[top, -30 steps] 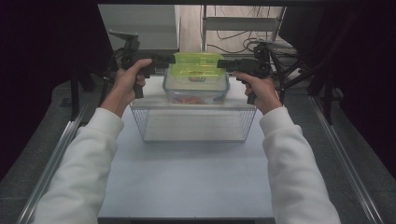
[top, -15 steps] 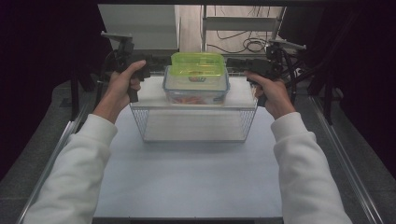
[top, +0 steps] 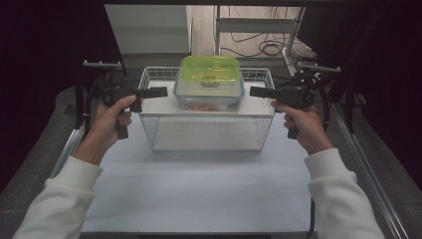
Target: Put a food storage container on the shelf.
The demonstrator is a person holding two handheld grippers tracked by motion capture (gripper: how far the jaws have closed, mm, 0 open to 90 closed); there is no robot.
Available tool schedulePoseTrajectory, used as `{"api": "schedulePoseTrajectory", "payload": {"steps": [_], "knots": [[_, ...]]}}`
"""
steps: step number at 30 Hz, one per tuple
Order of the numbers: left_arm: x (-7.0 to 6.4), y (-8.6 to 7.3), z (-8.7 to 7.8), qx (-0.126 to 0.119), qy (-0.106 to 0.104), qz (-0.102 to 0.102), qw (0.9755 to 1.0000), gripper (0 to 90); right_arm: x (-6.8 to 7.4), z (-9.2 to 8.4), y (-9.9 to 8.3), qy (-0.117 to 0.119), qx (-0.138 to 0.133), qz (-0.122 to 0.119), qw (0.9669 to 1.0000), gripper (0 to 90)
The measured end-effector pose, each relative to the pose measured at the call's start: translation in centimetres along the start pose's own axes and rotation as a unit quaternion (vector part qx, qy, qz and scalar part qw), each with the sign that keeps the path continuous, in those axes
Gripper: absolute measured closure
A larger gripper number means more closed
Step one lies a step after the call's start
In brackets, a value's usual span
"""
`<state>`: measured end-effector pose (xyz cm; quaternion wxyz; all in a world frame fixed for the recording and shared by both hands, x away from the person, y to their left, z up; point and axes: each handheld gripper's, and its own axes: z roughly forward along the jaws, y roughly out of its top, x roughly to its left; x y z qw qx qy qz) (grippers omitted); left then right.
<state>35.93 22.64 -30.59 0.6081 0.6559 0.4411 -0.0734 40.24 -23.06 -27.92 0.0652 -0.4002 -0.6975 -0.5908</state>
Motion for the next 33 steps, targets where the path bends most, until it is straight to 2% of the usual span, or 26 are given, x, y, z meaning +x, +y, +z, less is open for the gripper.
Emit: {"api": "schedulePoseTrajectory", "payload": {"steps": [2, 9, 12, 15, 17, 19, 21, 24, 25, 31, 33], "knots": [[-0.2, -1.1, -0.3, 0.006, 0.002, 0.013, 0.9999, 31.3, 0.4, -0.3, -0.9, 0.001, 0.003, -0.008, 1.0000, 41.6], [0.2, -5.7, -1.1, 0.024, -0.002, 0.029, 0.9993, 31.9, 0.7, -1.3, -4.9, -0.003, 0.022, -0.037, 0.9991, 40.0], [0.6, -7.4, -1.1, 0.036, 0.016, 0.040, 0.9984, 31.8, 0.3, -1.7, -6.6, -0.008, 0.034, -0.044, 0.9984, 40.0], [0.8, -9.1, -1.0, 0.053, 0.041, 0.053, 0.9964, 31.5, -0.3, -2.0, -8.4, -0.031, 0.060, -0.060, 0.9959, 39.7], [0.8, -10.2, -0.9, 0.065, 0.062, 0.065, 0.9938, 31.5, -0.7, -2.2, -9.7, -0.040, 0.071, -0.068, 0.9944, 39.6], [0.9, -11.2, -0.6, 0.075, 0.065, 0.068, 0.9928, 31.3, -1.2, -2.3, -11.1, -0.049, 0.081, -0.080, 0.9923, 39.3], [0.8, -12.1, -0.4, 0.083, 0.076, 0.074, 0.9910, 31.3, -1.8, -2.3, -12.4, -0.050, 0.091, -0.074, 0.9919, 39.1], [0.8, -13.2, 0.1, 0.096, 0.085, 0.080, 0.9885, 31.0, -2.7, -2.2, -13.9, -0.063, 0.105, -0.070, 0.9900, 39.0], [0.9, -13.4, 0.2, 0.098, 0.086, 0.081, 0.9882, 31.0, -3.0, -2.1, -14.3, -0.068, 0.115, -0.071, 0.9885, 39.0], [1.6, -14.7, 0.8, 0.113, 0.100, 0.084, 0.9849, 30.9, -4.1, -1.5, -15.8, -0.089, 0.144, -0.069, 0.9832, 38.6], [1.8, -14.9, 0.8, 0.115, 0.103, 0.084, 0.9845, 30.9, -4.3, -1.3, -16.1, -0.092, 0.146, -0.069, 0.9826, 38.6]]}}
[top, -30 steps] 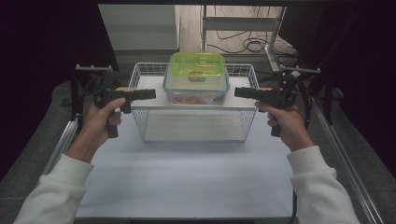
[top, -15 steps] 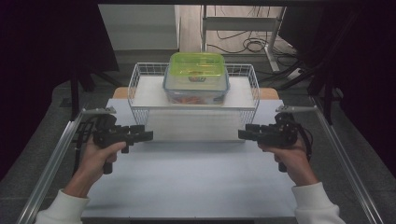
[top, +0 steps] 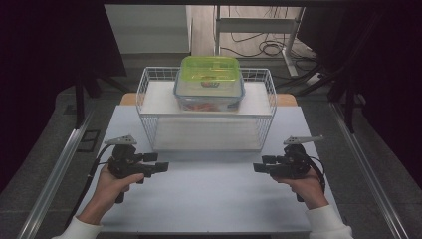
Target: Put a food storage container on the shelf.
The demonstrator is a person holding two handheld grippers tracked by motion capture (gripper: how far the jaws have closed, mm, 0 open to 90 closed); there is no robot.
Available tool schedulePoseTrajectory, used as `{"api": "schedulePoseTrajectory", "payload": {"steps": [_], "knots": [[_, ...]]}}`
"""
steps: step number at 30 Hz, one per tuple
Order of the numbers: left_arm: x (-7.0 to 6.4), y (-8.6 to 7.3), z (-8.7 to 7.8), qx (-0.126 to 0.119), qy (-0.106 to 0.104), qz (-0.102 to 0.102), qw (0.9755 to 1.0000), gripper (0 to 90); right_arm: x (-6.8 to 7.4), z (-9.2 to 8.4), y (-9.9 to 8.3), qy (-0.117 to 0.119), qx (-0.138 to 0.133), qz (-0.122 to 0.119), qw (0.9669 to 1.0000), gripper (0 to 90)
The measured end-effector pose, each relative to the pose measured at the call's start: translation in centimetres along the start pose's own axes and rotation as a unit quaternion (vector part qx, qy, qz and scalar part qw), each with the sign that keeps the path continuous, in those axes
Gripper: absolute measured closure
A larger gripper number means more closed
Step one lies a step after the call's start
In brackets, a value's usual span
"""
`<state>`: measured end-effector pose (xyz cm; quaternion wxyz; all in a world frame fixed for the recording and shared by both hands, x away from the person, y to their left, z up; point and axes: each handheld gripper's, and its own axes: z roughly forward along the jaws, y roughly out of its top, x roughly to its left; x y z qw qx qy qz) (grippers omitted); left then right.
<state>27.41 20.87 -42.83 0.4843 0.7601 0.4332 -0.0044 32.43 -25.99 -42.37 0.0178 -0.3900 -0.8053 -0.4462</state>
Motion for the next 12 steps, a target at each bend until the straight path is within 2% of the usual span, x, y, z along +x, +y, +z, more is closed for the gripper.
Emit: {"api": "schedulePoseTrajectory", "payload": {"steps": [12], "knots": [[0.16, -0.23, -0.30, -0.005, 0.005, -0.001, 1.0000, 30.4, 0.02, 0.16, -0.18, -0.002, -0.005, -0.003, 1.0000, 36.6]]}}
